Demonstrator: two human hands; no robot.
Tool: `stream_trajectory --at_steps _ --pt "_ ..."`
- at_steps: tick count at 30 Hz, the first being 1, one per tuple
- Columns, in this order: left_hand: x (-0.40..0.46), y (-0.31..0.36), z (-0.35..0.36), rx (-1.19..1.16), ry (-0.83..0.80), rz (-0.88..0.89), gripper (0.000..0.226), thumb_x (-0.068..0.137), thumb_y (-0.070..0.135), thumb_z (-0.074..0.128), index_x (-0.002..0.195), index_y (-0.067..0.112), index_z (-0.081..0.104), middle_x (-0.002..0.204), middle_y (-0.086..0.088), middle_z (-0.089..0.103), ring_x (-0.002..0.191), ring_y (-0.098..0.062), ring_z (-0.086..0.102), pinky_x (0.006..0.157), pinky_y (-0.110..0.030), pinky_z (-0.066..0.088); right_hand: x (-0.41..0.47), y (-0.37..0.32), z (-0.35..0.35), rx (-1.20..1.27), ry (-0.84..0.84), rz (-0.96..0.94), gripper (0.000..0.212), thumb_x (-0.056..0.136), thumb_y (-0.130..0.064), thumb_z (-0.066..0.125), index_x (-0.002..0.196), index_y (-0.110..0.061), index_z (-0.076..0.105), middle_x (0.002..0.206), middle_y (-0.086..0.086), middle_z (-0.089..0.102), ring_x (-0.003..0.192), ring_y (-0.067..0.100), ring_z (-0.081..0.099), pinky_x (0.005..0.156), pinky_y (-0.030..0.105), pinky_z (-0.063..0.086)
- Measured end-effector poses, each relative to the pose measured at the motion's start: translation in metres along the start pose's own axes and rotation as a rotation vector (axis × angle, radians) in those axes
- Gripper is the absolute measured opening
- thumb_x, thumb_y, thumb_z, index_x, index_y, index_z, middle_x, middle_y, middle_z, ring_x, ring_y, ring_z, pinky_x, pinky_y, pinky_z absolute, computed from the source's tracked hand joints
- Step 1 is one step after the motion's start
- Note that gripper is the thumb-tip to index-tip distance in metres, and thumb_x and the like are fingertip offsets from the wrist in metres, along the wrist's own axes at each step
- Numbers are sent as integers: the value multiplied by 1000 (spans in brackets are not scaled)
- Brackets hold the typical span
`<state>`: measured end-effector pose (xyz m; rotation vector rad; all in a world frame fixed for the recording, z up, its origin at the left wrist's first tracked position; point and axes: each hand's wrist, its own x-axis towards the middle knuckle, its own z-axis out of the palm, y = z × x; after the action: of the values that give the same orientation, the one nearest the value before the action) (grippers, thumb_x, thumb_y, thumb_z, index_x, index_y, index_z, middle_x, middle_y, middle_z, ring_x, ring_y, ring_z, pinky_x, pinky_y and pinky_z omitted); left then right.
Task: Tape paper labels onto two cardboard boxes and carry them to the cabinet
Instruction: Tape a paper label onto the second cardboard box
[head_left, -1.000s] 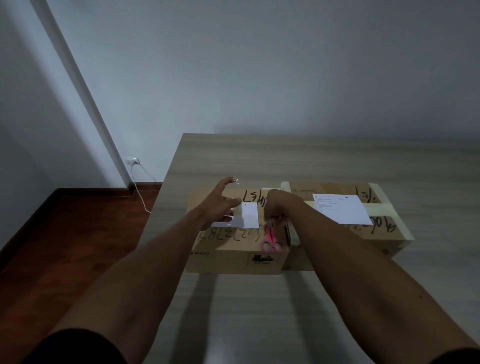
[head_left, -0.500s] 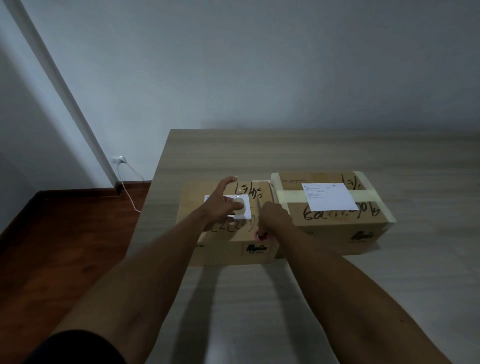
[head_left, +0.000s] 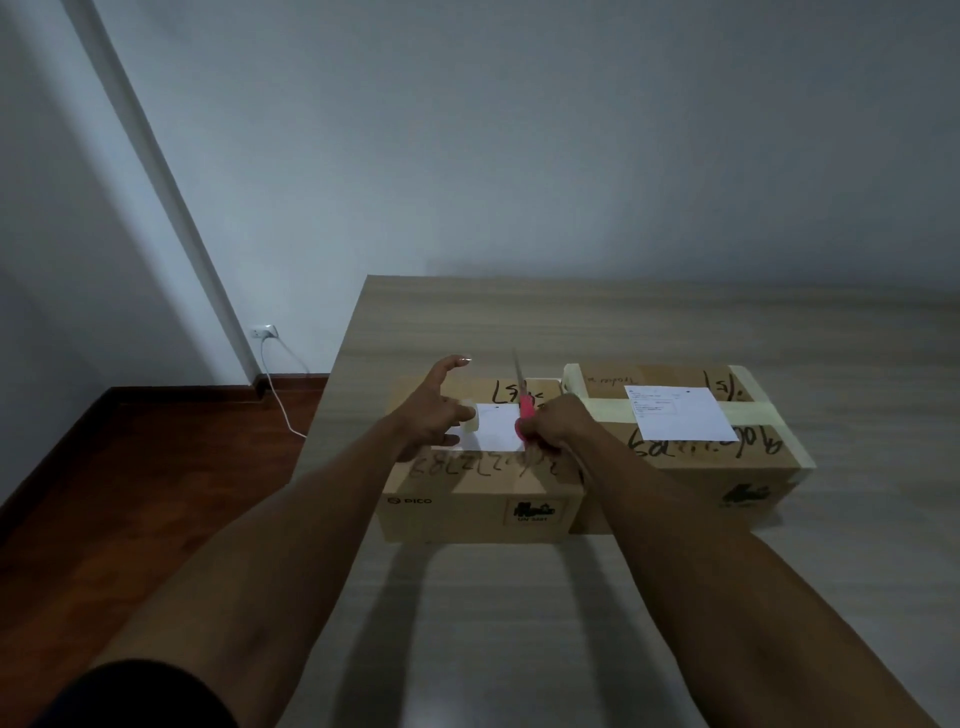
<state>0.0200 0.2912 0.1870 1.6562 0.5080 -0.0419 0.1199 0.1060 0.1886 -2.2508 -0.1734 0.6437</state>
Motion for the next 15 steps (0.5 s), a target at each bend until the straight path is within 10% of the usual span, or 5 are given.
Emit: stream_trajectory --at_steps 6,15 --pt "-3 10 -23 24 59 9 73 92 0 67 128 58 43 114 -25 58 106 -36 60 82 -47 62 1 -22 -33 -221 -179 -150 61 78 -59 79 106 -7 67 97 5 63 83 19 59 60 27 45" --pt "-4 19 -40 26 53 5 72 94 -4 61 134 53 43 116 -24 57 102 -30 56 83 -44 57 0 -32 -70 -406 -362 -310 47 55 -55 84 94 -28 79 99 8 71 79 17 53 60 30 38"
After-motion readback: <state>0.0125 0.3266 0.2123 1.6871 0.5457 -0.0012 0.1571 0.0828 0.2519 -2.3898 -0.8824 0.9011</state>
